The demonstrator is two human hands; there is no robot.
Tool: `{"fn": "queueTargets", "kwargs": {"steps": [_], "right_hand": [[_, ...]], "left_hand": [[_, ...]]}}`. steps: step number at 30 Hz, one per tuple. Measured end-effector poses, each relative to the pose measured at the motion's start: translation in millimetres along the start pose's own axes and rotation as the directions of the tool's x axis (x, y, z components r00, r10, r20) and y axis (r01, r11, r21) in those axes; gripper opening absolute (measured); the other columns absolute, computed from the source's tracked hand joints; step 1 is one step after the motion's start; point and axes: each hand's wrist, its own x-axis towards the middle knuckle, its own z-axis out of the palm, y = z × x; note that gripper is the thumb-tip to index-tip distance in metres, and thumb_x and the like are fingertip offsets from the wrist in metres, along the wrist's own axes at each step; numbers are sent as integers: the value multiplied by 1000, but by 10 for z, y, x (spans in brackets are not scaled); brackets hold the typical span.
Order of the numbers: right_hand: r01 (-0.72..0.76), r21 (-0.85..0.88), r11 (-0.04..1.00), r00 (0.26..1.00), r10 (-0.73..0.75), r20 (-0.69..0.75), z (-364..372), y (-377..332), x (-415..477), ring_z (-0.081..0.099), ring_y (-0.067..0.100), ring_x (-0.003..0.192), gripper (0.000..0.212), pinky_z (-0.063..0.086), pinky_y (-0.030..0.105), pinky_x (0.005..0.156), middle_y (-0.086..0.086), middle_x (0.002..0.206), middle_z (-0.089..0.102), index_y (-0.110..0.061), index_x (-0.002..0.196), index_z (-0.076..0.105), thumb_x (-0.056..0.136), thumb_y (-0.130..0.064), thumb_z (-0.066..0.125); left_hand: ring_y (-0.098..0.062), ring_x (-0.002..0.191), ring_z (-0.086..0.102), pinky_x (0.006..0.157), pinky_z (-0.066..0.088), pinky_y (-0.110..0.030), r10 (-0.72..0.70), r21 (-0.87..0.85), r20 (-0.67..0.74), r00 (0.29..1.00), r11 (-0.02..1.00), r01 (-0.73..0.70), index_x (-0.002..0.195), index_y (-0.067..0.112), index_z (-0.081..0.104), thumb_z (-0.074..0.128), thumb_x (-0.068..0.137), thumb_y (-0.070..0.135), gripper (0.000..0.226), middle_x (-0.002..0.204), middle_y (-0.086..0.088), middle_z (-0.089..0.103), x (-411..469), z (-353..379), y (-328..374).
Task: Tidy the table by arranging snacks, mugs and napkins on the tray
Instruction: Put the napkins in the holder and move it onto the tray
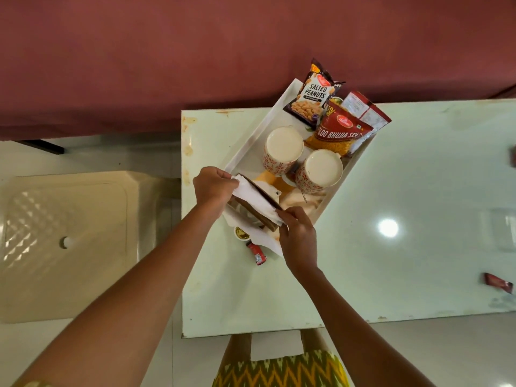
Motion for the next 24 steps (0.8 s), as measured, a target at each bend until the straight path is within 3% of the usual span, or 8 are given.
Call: {"fn": "queueTargets", "kwargs": {"steps": [7, 13, 18, 21, 24], "right_hand": [[-76, -79, 994, 996, 80, 49, 90, 106, -13, 62, 35, 68, 21, 53, 40, 54, 18, 80, 70, -1, 93, 66, 75, 9, 61], [-7, -87, 996, 999, 12, 48, 117, 115, 29, 64, 36, 64, 21, 54, 40, 48, 18, 78, 70, 2, 84, 68, 68, 15, 61], [25, -83, 996, 998, -20, 61, 113, 170, 16, 65, 37, 78, 23, 55, 40, 57, 20, 90, 70, 3, 93, 67, 71, 11, 63], [85, -80, 993, 996, -84, 11, 12, 192, -41, 66, 32, 84, 32, 55, 34, 57, 16, 94, 70, 0, 98, 65, 67, 5, 74], [105, -13, 994, 994, -106, -23, -173, 266, -105, 63, 29, 95, 41, 51, 26, 70, 13, 104, 67, -3, 105, 62, 68, -6, 79]], "left_hand": [[-27, 86, 66, 73, 55, -34, 64, 192, -12, 998, 979, -60, 76, 15, 67, 68, 76, 16, 1, 87, -6, 69, 64, 84, -105], [-23, 85, 62, 70, 47, -29, 117, 243, -28, 993, 964, -107, 99, 8, 69, 53, 86, 19, 24, 101, -10, 71, 27, 148, -185], [-27, 95, 63, 73, 48, -32, 151, 184, -150, 977, 975, -122, 108, 11, 63, 51, 88, 28, 29, 109, -10, 68, -131, 185, -259], [-26, 95, 63, 73, 47, -33, 123, 139, -207, 971, 986, -95, 109, 10, 59, 49, 90, 37, 34, 110, -11, 67, -271, 192, -316], [-25, 93, 60, 66, 42, -27, 53, 108, -246, 968, 994, -27, 111, 10, 58, 45, 90, 43, 41, 112, -12, 66, -456, 203, -444]]}}
